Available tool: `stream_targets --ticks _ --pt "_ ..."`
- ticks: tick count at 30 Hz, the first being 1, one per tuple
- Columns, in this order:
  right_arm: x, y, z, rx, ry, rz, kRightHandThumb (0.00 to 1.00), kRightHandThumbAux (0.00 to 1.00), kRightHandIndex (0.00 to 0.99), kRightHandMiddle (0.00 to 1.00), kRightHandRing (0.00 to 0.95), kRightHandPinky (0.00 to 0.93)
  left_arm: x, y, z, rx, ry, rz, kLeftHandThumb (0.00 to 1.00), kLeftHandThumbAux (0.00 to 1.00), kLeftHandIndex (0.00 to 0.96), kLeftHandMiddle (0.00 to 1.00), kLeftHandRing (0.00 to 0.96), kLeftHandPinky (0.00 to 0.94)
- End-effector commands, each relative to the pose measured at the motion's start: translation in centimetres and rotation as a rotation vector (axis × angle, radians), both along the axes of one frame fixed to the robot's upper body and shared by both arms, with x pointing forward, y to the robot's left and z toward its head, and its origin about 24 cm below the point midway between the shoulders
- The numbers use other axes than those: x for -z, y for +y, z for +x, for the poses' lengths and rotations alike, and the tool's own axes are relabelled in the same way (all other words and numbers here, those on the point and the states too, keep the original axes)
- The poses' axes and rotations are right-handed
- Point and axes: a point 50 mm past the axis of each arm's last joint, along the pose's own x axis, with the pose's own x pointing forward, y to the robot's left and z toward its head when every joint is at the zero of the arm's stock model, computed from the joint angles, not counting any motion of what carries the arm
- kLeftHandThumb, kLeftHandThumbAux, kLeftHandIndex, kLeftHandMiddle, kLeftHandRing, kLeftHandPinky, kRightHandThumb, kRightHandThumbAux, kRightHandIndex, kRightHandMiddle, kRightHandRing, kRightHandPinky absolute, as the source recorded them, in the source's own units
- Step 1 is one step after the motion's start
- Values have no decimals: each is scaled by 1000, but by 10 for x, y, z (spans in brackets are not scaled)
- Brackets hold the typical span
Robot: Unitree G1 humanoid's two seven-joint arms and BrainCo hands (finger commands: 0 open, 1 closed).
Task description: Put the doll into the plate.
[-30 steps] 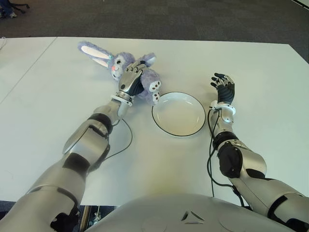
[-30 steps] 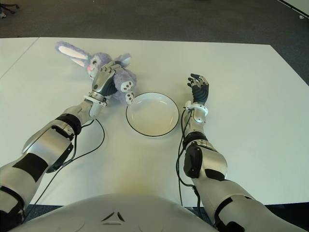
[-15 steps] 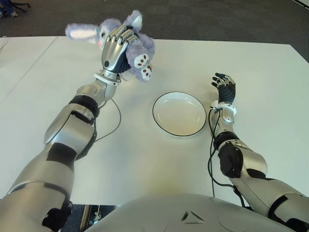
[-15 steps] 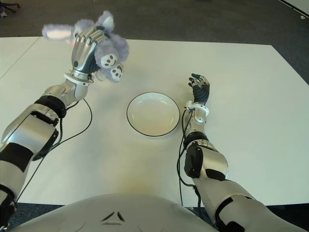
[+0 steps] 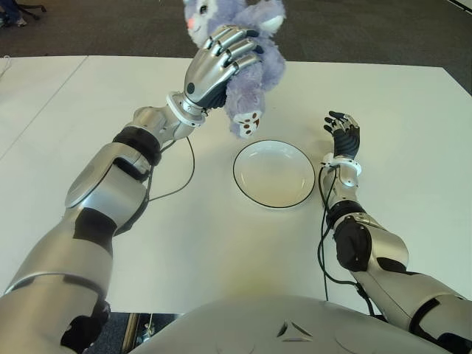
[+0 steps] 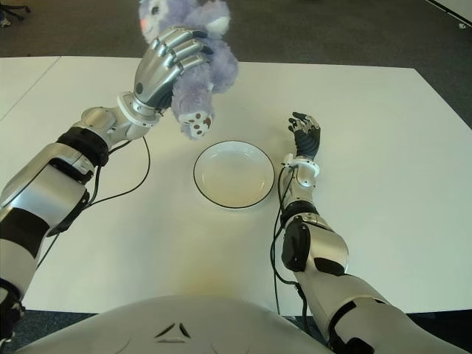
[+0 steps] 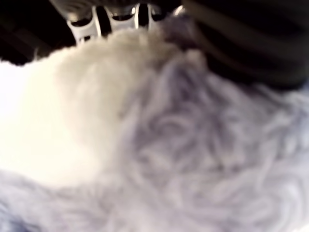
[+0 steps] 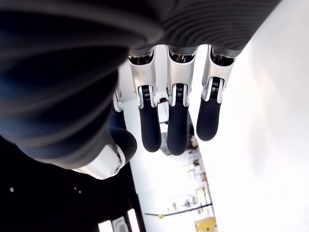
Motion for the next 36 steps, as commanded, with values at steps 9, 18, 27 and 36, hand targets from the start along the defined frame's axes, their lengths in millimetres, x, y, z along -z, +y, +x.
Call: stream_targets --ticks 9,18,27,36 --pt "101 11 -81 31 477 174 711 738 403 313 316 302 -11 -34 -22 213 -56 87 785 691 709 822 825 838" --pt "101 12 -81 29 480 166 711 738 404 318 323 325 3 -47 -25 269 103 156 759 694 702 825 828 847" --pt "98 14 -81 54 459 115 714 735 407 339 368 305 35 -64 -42 367 327 285 661 727 684 825 827 842" --pt "102 14 -82 41 526 93 714 738 401 297 313 242 49 -63 -48 382 483 408 544 749 660 825 823 832"
